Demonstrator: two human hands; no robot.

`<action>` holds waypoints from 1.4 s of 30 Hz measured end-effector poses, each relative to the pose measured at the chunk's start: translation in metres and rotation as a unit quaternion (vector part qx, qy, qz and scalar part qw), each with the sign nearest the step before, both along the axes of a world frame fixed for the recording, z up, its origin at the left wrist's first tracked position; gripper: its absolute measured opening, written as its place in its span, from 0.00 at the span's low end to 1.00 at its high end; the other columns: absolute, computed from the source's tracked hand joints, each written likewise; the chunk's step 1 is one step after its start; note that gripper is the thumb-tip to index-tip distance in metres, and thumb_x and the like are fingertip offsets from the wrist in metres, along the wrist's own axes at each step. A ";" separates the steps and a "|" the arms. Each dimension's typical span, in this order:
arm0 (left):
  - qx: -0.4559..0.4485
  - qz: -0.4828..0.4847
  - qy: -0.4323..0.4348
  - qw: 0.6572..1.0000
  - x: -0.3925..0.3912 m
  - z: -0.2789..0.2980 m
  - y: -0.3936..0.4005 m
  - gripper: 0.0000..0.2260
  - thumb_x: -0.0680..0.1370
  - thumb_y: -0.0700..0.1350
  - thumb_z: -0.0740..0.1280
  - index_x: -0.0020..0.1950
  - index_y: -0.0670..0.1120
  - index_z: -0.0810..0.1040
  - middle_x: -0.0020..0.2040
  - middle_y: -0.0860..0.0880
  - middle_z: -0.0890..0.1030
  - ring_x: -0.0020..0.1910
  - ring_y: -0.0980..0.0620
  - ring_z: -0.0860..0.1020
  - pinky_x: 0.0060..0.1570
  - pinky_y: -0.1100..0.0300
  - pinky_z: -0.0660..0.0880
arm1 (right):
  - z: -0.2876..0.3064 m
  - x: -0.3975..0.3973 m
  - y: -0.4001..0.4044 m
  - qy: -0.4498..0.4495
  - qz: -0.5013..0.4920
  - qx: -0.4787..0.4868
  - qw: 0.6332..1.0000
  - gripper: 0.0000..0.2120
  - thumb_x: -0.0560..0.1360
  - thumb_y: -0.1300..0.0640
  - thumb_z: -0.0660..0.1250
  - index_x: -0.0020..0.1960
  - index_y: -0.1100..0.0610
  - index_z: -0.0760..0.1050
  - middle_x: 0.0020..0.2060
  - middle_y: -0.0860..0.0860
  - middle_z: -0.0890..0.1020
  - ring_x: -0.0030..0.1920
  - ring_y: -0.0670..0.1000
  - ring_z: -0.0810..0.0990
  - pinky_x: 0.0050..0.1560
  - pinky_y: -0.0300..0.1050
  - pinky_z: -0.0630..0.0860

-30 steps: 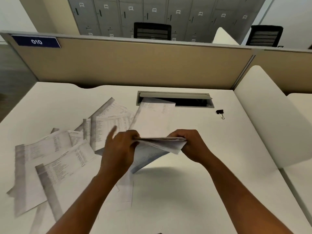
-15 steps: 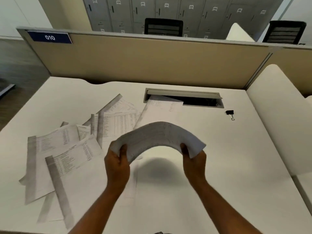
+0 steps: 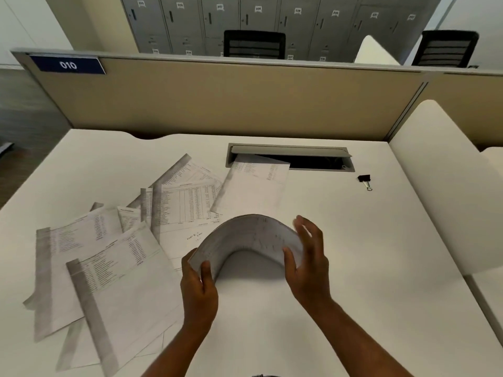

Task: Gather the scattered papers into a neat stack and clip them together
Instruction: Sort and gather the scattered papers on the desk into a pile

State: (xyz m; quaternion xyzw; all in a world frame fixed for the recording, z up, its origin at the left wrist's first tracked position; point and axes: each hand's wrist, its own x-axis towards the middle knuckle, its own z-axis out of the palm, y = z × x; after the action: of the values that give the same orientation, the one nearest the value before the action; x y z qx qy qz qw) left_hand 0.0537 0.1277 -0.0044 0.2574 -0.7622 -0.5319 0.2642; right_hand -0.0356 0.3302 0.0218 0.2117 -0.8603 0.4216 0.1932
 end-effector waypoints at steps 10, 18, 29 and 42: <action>0.017 0.002 -0.018 1.000 0.000 -0.006 0.000 0.21 0.80 0.51 0.58 0.72 0.48 0.65 0.62 0.54 0.73 0.59 0.59 0.73 0.55 0.73 0.68 | 0.015 -0.006 -0.002 0.010 -0.014 0.151 0.988 0.32 0.79 0.63 0.68 0.79 0.49 0.64 0.64 0.49 0.76 0.34 0.49 0.77 0.29 0.39 0.76; 0.013 0.002 -0.034 0.999 0.001 -0.014 -0.006 0.19 0.80 0.49 0.61 0.70 0.50 0.65 0.59 0.56 0.74 0.52 0.65 0.74 0.48 0.80 0.68 | 0.017 -0.016 -0.004 0.011 -0.028 0.159 0.987 0.30 0.79 0.65 0.67 0.77 0.45 0.68 0.62 0.50 0.77 0.26 0.49 0.71 0.25 0.43 0.74; 0.020 0.004 -0.039 0.999 -0.006 -0.010 -0.013 0.18 0.82 0.45 0.61 0.71 0.43 0.67 0.59 0.53 0.75 0.52 0.62 0.76 0.50 0.77 0.70 | -0.009 -0.021 -0.004 -0.254 -0.054 -0.146 0.955 0.30 0.75 0.61 0.75 0.73 0.48 0.68 0.60 0.47 0.81 0.61 0.46 0.80 0.60 0.42 0.79; 0.039 0.008 -0.069 0.997 -0.005 -0.022 -0.014 0.20 0.80 0.48 0.63 0.69 0.41 0.70 0.58 0.43 0.80 0.55 0.45 0.79 0.56 0.53 0.78 | -0.036 -0.006 0.003 -0.357 -0.110 -0.122 0.920 0.02 0.80 0.60 0.69 0.51 0.54 0.79 0.38 0.45 0.81 0.38 0.41 0.78 0.45 0.45 0.74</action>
State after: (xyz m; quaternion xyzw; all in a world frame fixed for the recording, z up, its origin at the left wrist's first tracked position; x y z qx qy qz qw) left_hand 0.0487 0.1133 -0.0263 0.3091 -0.7554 -0.5402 0.2052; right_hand -0.0413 0.3336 -0.0146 -0.0739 -0.8320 0.5468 -0.0573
